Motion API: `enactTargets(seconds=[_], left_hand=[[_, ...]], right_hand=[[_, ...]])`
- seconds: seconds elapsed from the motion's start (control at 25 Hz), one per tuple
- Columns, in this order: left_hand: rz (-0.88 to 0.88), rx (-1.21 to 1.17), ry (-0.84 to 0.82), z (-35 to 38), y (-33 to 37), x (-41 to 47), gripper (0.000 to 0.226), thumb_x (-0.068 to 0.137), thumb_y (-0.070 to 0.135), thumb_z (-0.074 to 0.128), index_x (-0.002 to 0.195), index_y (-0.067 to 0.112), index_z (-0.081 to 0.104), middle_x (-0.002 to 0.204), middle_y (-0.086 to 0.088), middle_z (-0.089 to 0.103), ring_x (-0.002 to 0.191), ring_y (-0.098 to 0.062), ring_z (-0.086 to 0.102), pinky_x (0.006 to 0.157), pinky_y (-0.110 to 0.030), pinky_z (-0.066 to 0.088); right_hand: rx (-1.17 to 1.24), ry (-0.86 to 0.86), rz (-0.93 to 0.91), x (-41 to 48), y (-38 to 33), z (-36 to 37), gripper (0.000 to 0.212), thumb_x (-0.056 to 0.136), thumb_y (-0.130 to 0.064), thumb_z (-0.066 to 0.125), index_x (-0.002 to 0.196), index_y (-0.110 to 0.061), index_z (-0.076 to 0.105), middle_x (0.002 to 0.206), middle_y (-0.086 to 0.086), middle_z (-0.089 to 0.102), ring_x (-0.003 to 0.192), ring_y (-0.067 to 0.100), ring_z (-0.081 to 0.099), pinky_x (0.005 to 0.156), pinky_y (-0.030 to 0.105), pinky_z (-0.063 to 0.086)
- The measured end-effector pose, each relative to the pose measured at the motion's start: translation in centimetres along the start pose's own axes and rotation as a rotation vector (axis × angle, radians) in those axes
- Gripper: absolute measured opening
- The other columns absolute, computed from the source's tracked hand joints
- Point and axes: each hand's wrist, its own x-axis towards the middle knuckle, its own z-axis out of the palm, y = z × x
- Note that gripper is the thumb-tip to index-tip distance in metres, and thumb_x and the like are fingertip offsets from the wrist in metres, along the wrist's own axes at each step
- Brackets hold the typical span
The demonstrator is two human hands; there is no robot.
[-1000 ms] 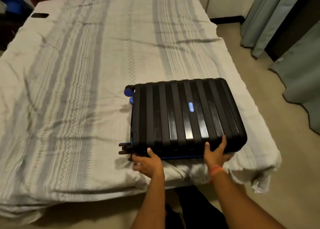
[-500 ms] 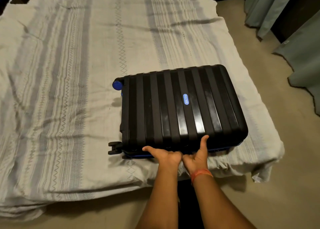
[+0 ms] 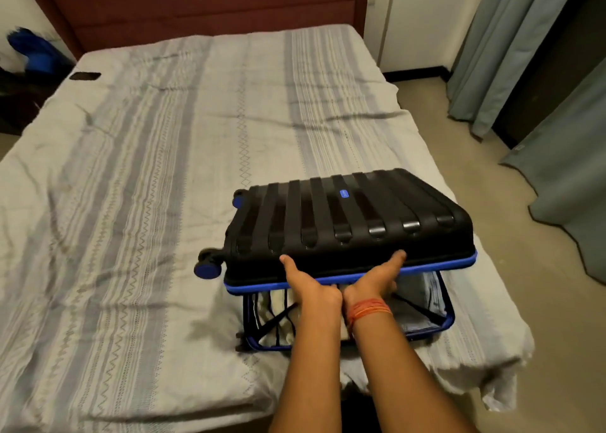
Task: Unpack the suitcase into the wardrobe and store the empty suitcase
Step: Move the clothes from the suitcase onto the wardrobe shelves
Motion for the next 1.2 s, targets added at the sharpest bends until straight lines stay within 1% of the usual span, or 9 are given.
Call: enactTargets(seconds=[0.08, 0.12, 0.2, 0.28, 0.44, 0.64, 0.92, 1.08, 1.2], left_hand=[[0.02, -0.391, 0.11, -0.6, 1.1, 4.8, 0.054, 0.086, 0.046, 0.054, 0.101, -0.004, 0.068, 0.097, -0.003, 0.057, 0.103, -0.007, 0.052, 0.1, -0.024, 0.044], [0.026, -0.584, 0.176, -0.8, 1.7, 7.5, 0.055, 0.088, 0.05, 0.055, 0.115, 0.003, 0.062, 0.098, -0.006, 0.059, 0.093, -0.014, 0.057, 0.09, -0.029, 0.049], [0.065, -0.68, 0.165, 0.4, 4.3, 10.9, 0.056, 0.089, 0.054, 0.053, 0.122, 0.008, 0.056, 0.103, -0.009, 0.058, 0.091, -0.021, 0.056, 0.092, -0.032, 0.047], [0.137, -0.665, 0.073, 2.2, 6.8, 13.3, 0.05, 0.091, 0.052, 0.051, 0.117, 0.01, 0.054, 0.105, -0.009, 0.056, 0.1, -0.021, 0.053, 0.1, -0.032, 0.041], [0.334, -0.49, 0.114, 4.8, 12.4, 18.5, 0.035, 0.093, 0.041, 0.056, 0.113, 0.013, 0.058, 0.094, -0.007, 0.063, 0.078, -0.018, 0.061, 0.069, -0.028, 0.051], [0.528, -0.07, 0.287, 6.8, 20.0, 25.7, 0.023, 0.096, 0.032, 0.054, 0.085, 0.012, 0.057, 0.078, -0.004, 0.065, 0.058, -0.012, 0.066, 0.049, -0.022, 0.051], [0.619, 0.284, 0.575, 9.4, 26.9, 36.0, 0.037, 0.097, 0.04, 0.049, 0.071, 0.014, 0.057, 0.073, 0.004, 0.066, 0.053, -0.01, 0.056, 0.05, -0.026, 0.049], [0.596, 0.467, 0.531, 9.2, 26.7, 42.0, 0.035, 0.097, 0.039, 0.047, 0.069, 0.021, 0.057, 0.077, 0.003, 0.069, 0.076, -0.024, 0.067, 0.075, -0.042, 0.057], [0.546, 0.909, 0.386, 5.3, 21.3, 45.2, 0.033, 0.096, 0.034, 0.049, 0.074, 0.015, 0.064, 0.088, -0.009, 0.072, 0.089, -0.033, 0.066, 0.082, -0.041, 0.053]], right_hand=[[0.049, -0.162, -0.014, -0.2, -1.1, 2.6, 0.06, 0.078, -0.051, 0.067, 0.125, -0.018, 0.05, 0.116, 0.012, 0.062, 0.09, 0.029, 0.066, 0.061, 0.043, 0.059], [0.08, -0.24, 0.016, -0.2, -1.8, 3.8, 0.065, 0.071, -0.049, 0.072, 0.124, -0.019, 0.051, 0.118, 0.013, 0.062, 0.093, 0.03, 0.067, 0.069, 0.047, 0.059], [0.083, -0.379, 0.124, -0.2, -3.2, 7.3, 0.067, 0.064, -0.05, 0.075, 0.119, -0.017, 0.055, 0.12, 0.014, 0.061, 0.101, 0.031, 0.064, 0.086, 0.046, 0.054], [0.047, -0.47, 0.182, 0.7, -3.5, 10.5, 0.048, 0.08, -0.044, 0.065, 0.115, -0.012, 0.056, 0.112, 0.013, 0.059, 0.098, 0.027, 0.06, 0.086, 0.04, 0.049], [-0.014, -0.584, 0.132, 3.6, -4.7, 18.1, 0.049, 0.089, -0.027, 0.061, 0.133, -0.01, 0.047, 0.114, 0.009, 0.056, 0.098, 0.026, 0.061, 0.078, 0.04, 0.053], [-0.368, -0.713, 0.012, 8.7, -6.3, 22.4, 0.029, 0.094, -0.031, 0.054, 0.122, -0.023, 0.059, 0.126, 0.006, 0.058, 0.111, 0.024, 0.061, 0.09, 0.04, 0.05], [-0.779, -0.62, -0.055, 16.8, -3.0, 23.0, 0.034, 0.095, -0.025, 0.055, 0.127, -0.036, 0.054, 0.132, -0.006, 0.049, 0.122, 0.019, 0.047, 0.095, 0.04, 0.043], [-0.969, -0.621, -0.159, 20.6, -1.7, 24.7, 0.044, 0.093, -0.017, 0.059, 0.134, -0.032, 0.05, 0.12, -0.009, 0.054, 0.098, 0.0, 0.054, 0.081, 0.025, 0.044], [-1.125, -0.634, -0.23, 24.0, 0.1, 25.2, 0.047, 0.09, -0.015, 0.062, 0.133, -0.033, 0.052, 0.128, -0.006, 0.056, 0.114, 0.009, 0.054, 0.097, 0.033, 0.046]])
